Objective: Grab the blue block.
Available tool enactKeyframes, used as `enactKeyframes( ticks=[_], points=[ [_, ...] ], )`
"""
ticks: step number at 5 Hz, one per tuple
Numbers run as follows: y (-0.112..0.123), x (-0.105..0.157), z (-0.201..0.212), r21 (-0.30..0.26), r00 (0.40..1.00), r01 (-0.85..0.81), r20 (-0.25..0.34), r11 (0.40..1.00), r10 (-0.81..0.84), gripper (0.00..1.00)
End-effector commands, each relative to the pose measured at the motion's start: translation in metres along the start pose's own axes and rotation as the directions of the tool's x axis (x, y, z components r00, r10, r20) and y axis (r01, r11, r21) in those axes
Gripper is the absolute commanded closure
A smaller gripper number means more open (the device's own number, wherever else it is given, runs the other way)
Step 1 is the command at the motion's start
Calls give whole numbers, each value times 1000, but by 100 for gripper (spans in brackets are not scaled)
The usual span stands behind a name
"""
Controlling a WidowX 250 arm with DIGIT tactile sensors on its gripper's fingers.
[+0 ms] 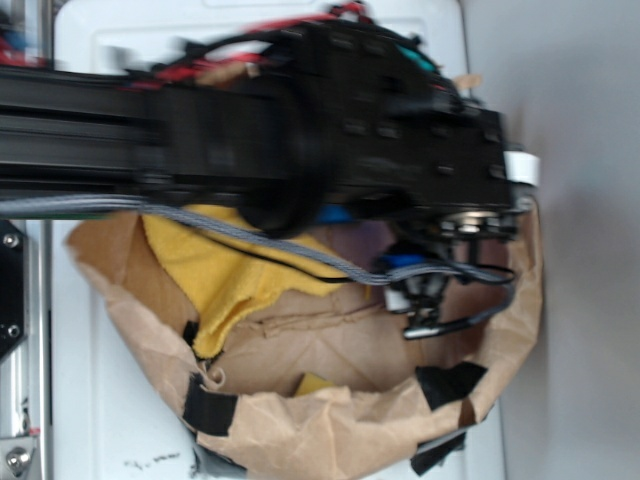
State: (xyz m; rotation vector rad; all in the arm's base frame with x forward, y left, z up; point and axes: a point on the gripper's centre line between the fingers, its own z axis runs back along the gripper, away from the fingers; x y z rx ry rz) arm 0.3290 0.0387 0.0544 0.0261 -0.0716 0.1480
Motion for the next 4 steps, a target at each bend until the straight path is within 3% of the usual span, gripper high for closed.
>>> enactKeyframes(
  ticks=[1,2,3,4],
  points=[
    [3,14,19,2,997,-11,71,1000,11,0],
    [3,14,19,2,997,-11,71,1000,11,0],
    [23,16,13,-21,995,-84,44,996,85,0],
    [43,2,27,-71,991,-112,67,991,117,0]
  ],
)
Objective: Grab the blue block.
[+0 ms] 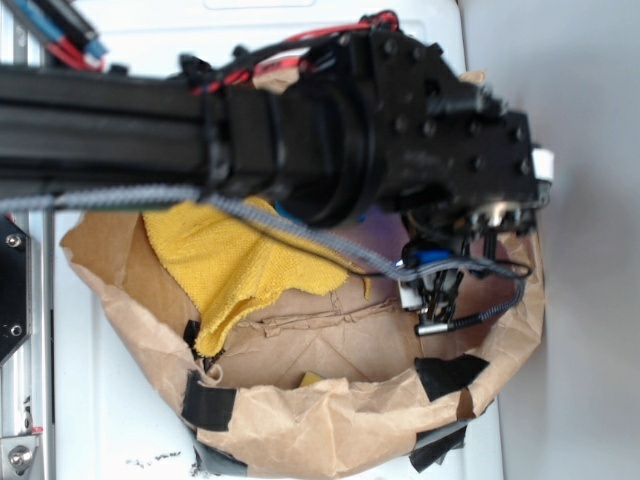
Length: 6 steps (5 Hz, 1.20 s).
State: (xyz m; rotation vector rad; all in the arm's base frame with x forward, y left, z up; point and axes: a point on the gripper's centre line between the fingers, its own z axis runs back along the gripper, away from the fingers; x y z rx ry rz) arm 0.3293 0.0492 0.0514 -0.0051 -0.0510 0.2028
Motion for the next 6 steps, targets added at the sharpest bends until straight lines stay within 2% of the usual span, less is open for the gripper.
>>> enactKeyframes(
  ticks=[1,2,3,4,6],
  points=[
    [45,-30,58,-133,993,-33,107,991,47,0],
    [51,-49,64,-145,993,-8,111,989,25,0],
    [47,-58,45,-82,991,-19,133,996,29,0],
    [37,-55,27,-38,992,-32,121,999,37,0],
    [14,-58,-14,38,988,-20,151,999,14,0]
  ],
)
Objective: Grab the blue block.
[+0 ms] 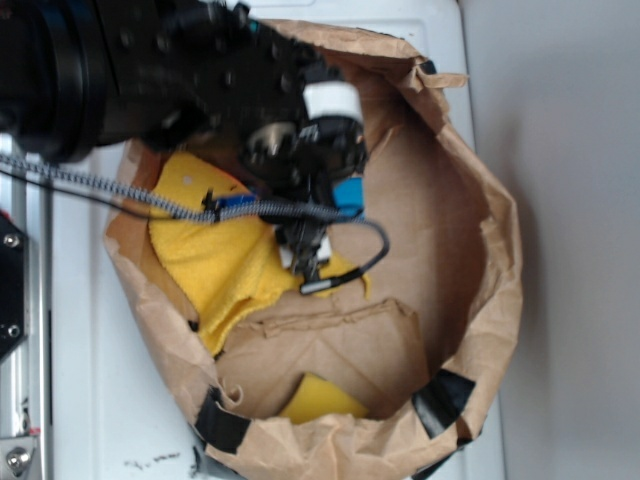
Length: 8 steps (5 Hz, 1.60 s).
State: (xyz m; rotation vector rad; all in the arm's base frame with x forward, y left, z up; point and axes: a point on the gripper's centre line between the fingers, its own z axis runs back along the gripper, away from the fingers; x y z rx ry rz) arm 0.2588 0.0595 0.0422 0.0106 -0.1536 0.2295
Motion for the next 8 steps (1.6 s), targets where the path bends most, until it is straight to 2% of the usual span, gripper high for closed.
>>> enactKeyframes(
  ticks=[1,2,3,4,6,7,8],
  points=[
    [-11,11,-12,39,999,-18,46,999,16,78],
    [-12,12,-8,36,998,-28,56,999,26,100],
    [-15,14,-9,33,997,-33,75,999,31,100],
    [-17,19,-1,18,997,-41,65,999,40,100],
    [-14,25,74,-154,998,-59,12,986,62,100],
    [-10,27,89,-191,998,-60,-10,980,59,100],
    [-8,23,95,-199,999,-39,9,979,41,100]
  ],
)
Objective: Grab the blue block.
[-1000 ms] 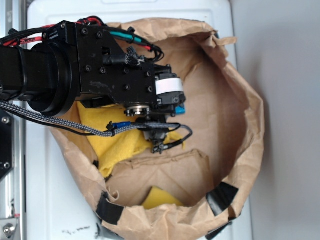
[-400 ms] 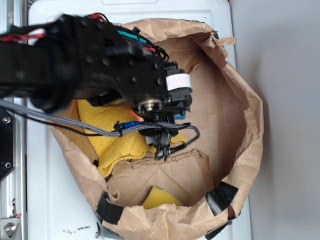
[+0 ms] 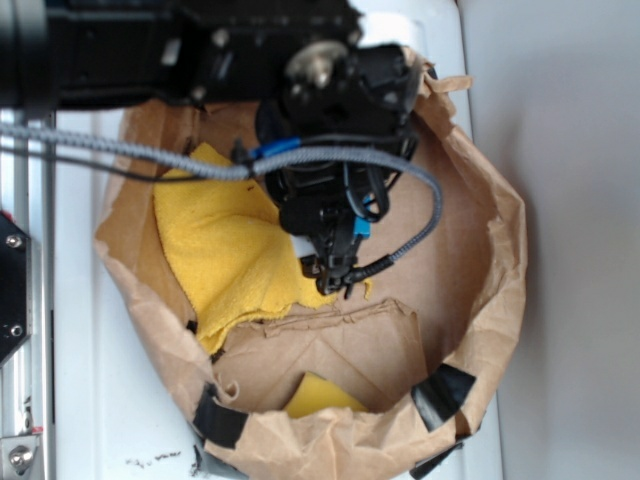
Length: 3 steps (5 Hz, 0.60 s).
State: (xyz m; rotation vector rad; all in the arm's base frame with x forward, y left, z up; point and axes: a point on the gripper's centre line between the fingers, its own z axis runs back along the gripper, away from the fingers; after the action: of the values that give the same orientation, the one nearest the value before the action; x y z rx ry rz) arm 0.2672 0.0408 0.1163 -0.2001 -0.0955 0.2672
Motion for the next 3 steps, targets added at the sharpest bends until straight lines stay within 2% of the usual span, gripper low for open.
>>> enactKeyframes(
  ticks=[1,2,3],
  points=[
    [9,10,17,20,994,38,99,999,-40,0],
    [17,25,-12,75,992,53,112,996,-61,0],
    [24,35,-39,121,995,61,71,991,-70,0]
  ],
)
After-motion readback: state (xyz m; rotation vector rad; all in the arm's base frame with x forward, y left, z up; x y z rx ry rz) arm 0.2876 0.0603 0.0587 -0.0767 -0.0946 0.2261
